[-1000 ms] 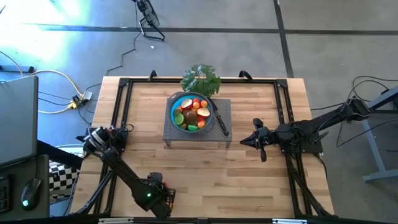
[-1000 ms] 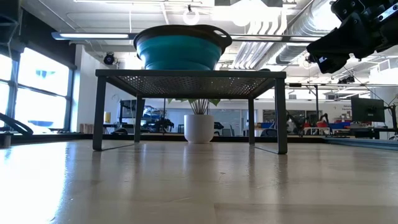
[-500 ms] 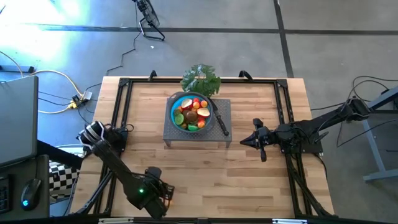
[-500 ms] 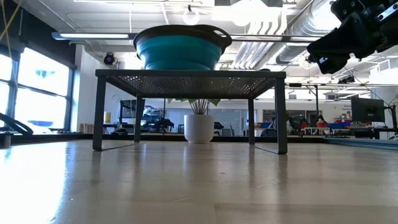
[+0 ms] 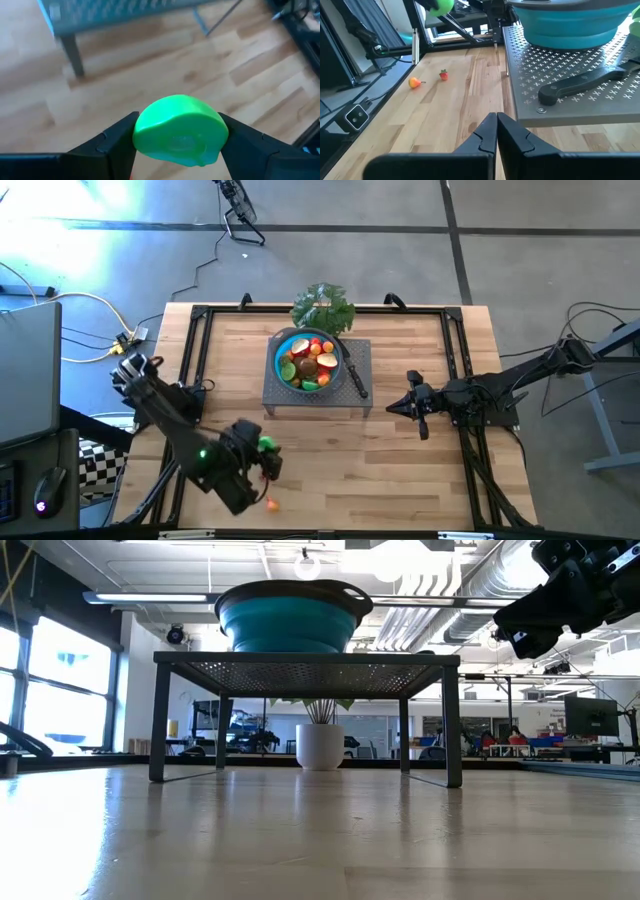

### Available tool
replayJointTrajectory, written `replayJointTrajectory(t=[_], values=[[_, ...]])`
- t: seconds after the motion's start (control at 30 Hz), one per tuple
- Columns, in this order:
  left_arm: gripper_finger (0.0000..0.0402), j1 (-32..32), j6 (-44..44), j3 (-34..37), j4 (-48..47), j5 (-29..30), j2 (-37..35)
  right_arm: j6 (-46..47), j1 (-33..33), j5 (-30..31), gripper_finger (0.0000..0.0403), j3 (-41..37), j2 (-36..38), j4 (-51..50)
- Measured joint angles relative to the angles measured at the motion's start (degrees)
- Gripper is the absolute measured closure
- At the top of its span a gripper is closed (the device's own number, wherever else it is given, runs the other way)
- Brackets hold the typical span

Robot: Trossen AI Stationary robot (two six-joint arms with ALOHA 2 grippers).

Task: Pick & Place Fruit
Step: Put the avocado into the blue strainer bowl on the shelf

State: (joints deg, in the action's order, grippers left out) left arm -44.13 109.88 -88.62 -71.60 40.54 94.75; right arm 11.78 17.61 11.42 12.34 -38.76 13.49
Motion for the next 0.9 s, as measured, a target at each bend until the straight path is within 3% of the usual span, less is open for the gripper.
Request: replayJointTrajectory(t=[0.23,0.5,0.9], values=[[0.0167,8.50,-17.62,0.00,3.72,1.18,-4.27,-0.01,0.02,0.00,0.0399,0.00,0.00,-0.03],[0.0167,21.20,-40.67,0.00,10.72,-2.40,-8.66,-0.90,0.02,0.13,0.0399,0.00,0.00,-0.06],[0.0167,38.02,-59.94,0.06,16.53,-2.50,-10.35,-1.50,0.02,0.17,0.0399,0.00,0.00,-0.08]])
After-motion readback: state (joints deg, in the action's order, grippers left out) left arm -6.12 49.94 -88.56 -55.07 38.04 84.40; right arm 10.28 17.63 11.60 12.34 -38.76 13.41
